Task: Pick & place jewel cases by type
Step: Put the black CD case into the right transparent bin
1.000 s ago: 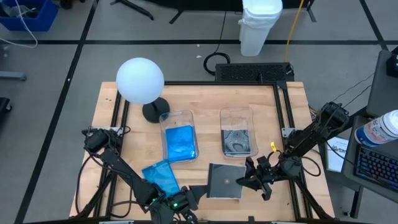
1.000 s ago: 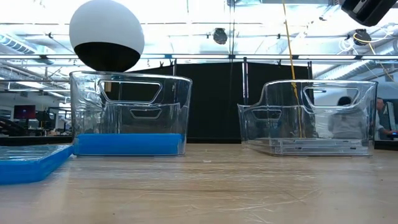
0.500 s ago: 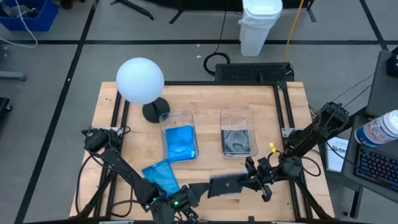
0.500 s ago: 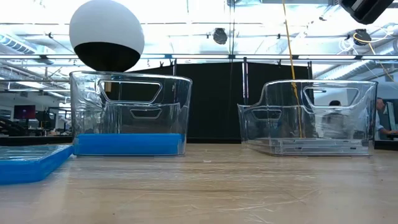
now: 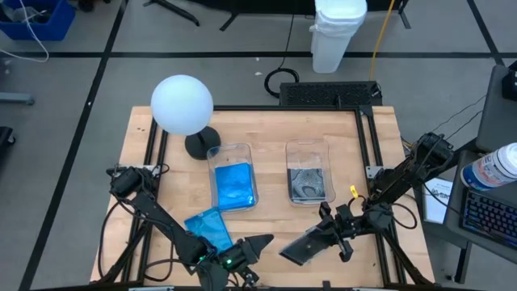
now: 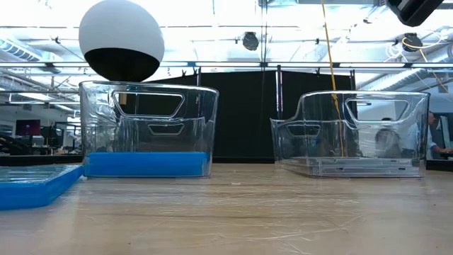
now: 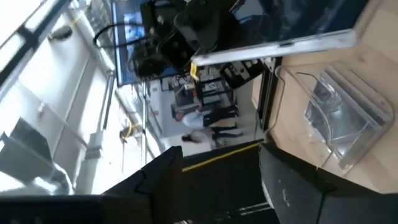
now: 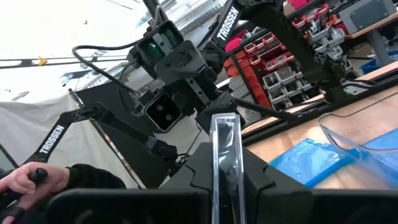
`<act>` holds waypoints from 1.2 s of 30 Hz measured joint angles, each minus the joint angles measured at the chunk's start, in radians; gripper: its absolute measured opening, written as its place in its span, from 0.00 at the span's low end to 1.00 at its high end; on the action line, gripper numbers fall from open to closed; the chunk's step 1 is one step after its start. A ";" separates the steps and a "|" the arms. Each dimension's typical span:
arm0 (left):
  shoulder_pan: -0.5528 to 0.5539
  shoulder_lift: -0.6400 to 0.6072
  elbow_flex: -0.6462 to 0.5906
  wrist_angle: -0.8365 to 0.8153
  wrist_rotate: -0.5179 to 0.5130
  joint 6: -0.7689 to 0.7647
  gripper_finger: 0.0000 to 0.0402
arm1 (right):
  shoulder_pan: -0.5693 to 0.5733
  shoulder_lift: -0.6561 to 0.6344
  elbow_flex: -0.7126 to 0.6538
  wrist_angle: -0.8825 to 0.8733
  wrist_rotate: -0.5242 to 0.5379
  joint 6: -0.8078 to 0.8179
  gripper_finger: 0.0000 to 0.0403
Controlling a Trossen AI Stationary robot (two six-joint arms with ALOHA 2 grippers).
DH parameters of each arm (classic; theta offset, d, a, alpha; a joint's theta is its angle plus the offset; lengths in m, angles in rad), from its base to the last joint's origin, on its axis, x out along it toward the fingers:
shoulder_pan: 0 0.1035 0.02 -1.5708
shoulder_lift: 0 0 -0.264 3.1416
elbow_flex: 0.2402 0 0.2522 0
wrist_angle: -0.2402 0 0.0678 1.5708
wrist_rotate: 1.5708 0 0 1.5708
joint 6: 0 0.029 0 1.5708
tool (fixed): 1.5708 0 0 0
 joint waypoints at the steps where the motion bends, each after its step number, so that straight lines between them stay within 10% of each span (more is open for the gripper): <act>1: 0.000 0.000 0.000 0.000 -0.011 -0.021 0.53 | 0.000 0.000 0.000 -0.001 0.000 -0.001 0.05; 8: 0.002 0.000 0.000 -0.064 -0.129 -0.376 0.53 | 0.009 -0.005 0.000 0.063 0.003 -0.160 0.04; 13: 0.021 0.000 0.000 -0.463 -0.169 -0.792 0.53 | 0.009 -0.069 0.000 0.059 0.075 -0.336 0.05; 21: 0.064 0.000 -0.008 -1.067 0.171 -1.608 0.53 | 0.001 -0.360 0.000 -0.250 0.506 -0.535 0.04; 26: 0.045 0.000 -0.118 -1.006 0.129 -1.639 0.53 | -0.058 -0.496 0.000 -0.379 0.660 -0.574 0.04; 36: 0.036 0.000 -0.274 -0.869 0.111 -1.718 0.53 | -0.173 -0.555 0.001 -0.517 0.628 -0.567 0.04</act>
